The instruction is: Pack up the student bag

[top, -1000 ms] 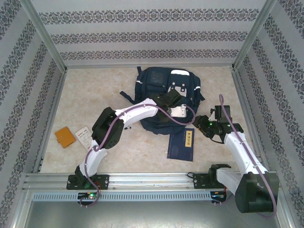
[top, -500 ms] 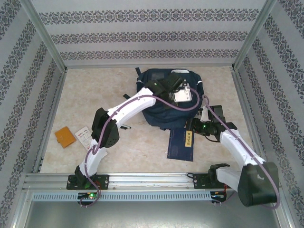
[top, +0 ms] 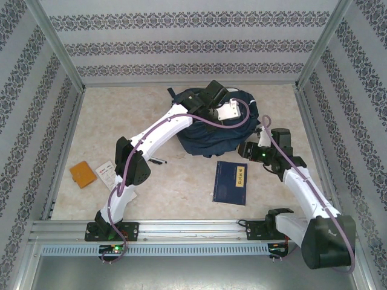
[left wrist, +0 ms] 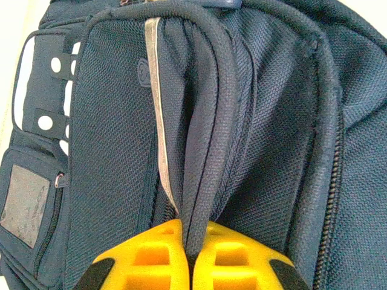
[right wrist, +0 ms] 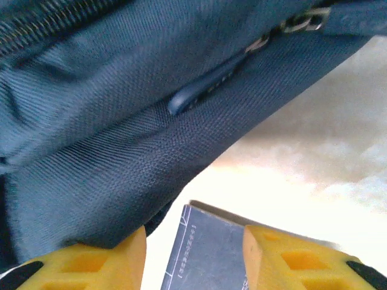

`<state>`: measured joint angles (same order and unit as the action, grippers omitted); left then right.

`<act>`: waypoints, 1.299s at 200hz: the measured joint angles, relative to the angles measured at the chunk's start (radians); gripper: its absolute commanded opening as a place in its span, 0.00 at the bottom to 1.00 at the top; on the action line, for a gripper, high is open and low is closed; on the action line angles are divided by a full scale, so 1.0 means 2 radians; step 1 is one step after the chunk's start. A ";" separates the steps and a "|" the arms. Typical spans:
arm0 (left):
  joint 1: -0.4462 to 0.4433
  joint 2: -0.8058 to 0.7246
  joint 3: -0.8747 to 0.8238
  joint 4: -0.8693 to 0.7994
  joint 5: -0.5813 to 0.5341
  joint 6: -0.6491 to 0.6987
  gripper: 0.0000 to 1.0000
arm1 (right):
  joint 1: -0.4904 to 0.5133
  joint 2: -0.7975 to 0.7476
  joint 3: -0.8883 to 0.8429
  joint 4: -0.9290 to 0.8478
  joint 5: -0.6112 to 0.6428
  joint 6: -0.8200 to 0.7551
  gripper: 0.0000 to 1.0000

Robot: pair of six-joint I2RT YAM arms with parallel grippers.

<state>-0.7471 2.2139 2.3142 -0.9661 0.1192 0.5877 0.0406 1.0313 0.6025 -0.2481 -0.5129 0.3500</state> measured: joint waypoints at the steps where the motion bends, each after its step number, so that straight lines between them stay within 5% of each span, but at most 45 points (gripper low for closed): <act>1: 0.000 0.000 0.000 0.000 0.000 0.000 0.00 | -0.002 -0.001 0.000 0.001 -0.001 0.001 0.48; 123: 0.022 0.000 0.000 -0.011 0.060 -0.026 0.00 | -0.051 0.023 0.084 -0.066 -0.053 -0.028 0.46; 157: 0.024 0.000 0.000 -0.018 0.068 -0.026 0.00 | -0.059 0.026 0.122 -0.090 -0.055 -0.034 0.27; 207: 0.025 -0.001 0.000 -0.020 0.088 -0.041 0.00 | -0.059 0.047 0.125 -0.095 -0.061 -0.045 0.38; 260: 0.031 -0.003 0.000 -0.020 0.113 -0.061 0.00 | -0.057 0.080 0.104 -0.094 -0.059 -0.048 0.40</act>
<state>-0.6857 2.2070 2.3146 -1.0069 0.3450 0.4648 -0.0738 1.1923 0.8112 -0.4370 -0.6304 0.2535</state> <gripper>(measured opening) 0.059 0.390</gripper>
